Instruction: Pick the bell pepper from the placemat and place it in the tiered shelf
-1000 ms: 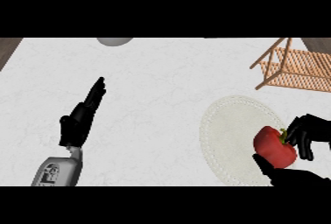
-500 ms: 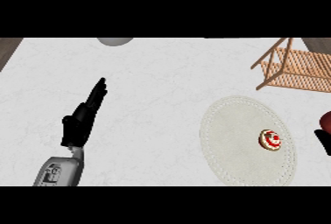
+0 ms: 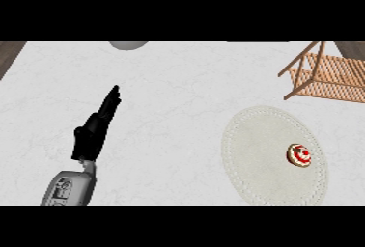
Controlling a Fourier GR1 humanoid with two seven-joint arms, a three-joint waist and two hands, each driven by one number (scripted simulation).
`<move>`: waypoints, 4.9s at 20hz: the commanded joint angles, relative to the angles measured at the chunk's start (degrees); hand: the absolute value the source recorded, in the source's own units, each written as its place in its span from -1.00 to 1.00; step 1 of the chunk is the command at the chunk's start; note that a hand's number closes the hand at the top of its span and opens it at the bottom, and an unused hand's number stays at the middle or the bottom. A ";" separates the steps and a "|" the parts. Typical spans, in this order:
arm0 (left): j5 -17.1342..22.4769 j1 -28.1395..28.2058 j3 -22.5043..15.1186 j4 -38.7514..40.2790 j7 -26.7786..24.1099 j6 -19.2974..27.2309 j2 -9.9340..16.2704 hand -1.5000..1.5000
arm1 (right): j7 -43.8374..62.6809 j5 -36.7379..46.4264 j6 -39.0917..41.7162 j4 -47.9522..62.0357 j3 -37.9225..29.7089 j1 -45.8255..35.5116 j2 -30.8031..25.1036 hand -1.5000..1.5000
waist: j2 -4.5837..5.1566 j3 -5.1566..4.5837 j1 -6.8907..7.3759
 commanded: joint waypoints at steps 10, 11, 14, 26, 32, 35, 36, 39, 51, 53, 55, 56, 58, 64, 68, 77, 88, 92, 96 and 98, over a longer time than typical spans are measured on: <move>0.93 0.44 1.13 -1.64 0.19 -2.40 1.01 0.00 | -9.55 3.67 -7.42 25.23 -2.93 -10.66 -13.26 1.00 | 0.14 0.02 0.48; -2.78 1.55 -1.75 -1.65 -0.50 1.44 -1.84 0.00 | -11.02 3.23 -6.72 27.65 -3.38 -11.60 -15.40 1.00 | 0.13 0.02 0.46; -1.53 1.08 -1.39 -2.97 1.11 0.01 -1.67 0.00 | -16.18 5.44 -11.12 30.71 -1.43 -10.13 -14.11 1.00 | 0.10 0.04 0.40; -2.53 -1.83 -0.21 1.15 0.22 0.87 -2.12 0.00 | -30.22 13.82 -21.47 52.81 4.09 -16.07 -18.98 1.00 | 0.35 0.03 0.81; -1.90 -0.74 -0.21 0.10 0.18 -0.21 -1.91 0.00 | -43.11 15.03 -29.56 65.16 5.63 -19.82 -17.76 1.00 | 0.31 0.05 0.94; 0.72 0.30 1.00 -1.20 0.14 -3.22 -0.35 0.00 | -40.95 15.87 -35.40 69.26 5.24 -22.65 -13.83 1.00 | 0.48 0.06 1.53; 0.51 -0.51 1.03 -1.63 2.21 -2.60 -0.53 0.00 | -43.53 5.53 -31.37 65.20 -1.59 -22.29 -13.57 1.00 | 0.32 0.19 0.94; -0.24 -2.33 0.88 -2.16 3.86 -1.92 -0.72 0.00 | -48.89 4.20 -33.76 69.57 -1.83 -22.62 -12.32 1.00 | 0.29 0.11 0.83; -0.47 -1.53 1.19 -2.30 2.32 -2.76 0.07 0.00 | -53.34 9.62 -38.17 92.01 0.13 -24.78 -22.79 1.00 | 0.73 -0.01 1.56; -1.05 -1.33 1.03 -0.39 0.02 -1.60 -1.10 0.00 | -52.66 10.32 -43.81 93.06 -0.66 -24.56 -21.74 -1.00 | 0.61 0.03 1.13; -1.85 -1.81 0.04 -0.42 1.38 -1.02 -2.04 0.00 | -50.98 10.87 -44.99 95.74 -0.15 -27.16 -22.09 -1.00 | 0.50 0.06 1.30; -2.60 -1.37 -1.03 -2.56 3.75 0.01 -3.06 0.00 | -51.70 9.46 -43.33 94.93 -0.48 -24.14 -20.97 -1.00 | 0.24 0.07 0.77; 0.43 -1.03 2.54 -0.35 0.66 -3.10 0.01 0.00 | -49.45 9.83 -43.63 95.24 0.17 -26.47 -22.48 -1.00 | 0.25 0.04 0.77; -1.39 0.54 0.18 -3.74 2.28 -2.40 -0.89 0.00 | -54.02 2.30 -41.21 97.73 -5.06 -29.48 -23.32 -1.00 | 0.34 0.10 1.10; -0.28 -3.81 3.01 0.39 2.35 -2.14 -0.35 0.00 | -54.66 -2.04 -34.20 96.96 -6.82 -27.61 -25.30 -1.00 | 0.24 0.07 0.31; -1.53 0.89 -0.18 -3.65 2.37 -1.55 -2.52 0.00 | -54.08 -8.15 -31.66 98.08 -10.45 -32.03 -29.81 -1.00 | 0.28 0.11 1.05; -1.21 2.70 1.82 -2.16 0.12 -2.16 -0.56 0.00 | -41.34 -15.99 -28.50 101.40 -20.27 -25.04 -44.02 -1.00 | -0.10 0.06 -0.93; -2.44 2.74 0.58 -3.54 1.18 -0.41 -2.13 0.00 | -41.30 -16.62 -20.20 107.00 -21.77 -16.62 -49.51 -1.00 | 0.04 0.17 -0.91; -1.44 2.16 2.37 -2.47 -0.36 -1.11 -0.85 0.00 | -46.31 -19.96 -12.94 111.36 -26.58 -6.68 -53.07 -1.00 | -0.03 0.21 -1.44; -1.21 3.04 1.03 -3.88 0.98 -1.62 -1.81 0.00 | -48.93 -20.44 -9.41 112.76 -27.72 -1.90 -55.44 -1.00 | -0.12 0.23 -1.63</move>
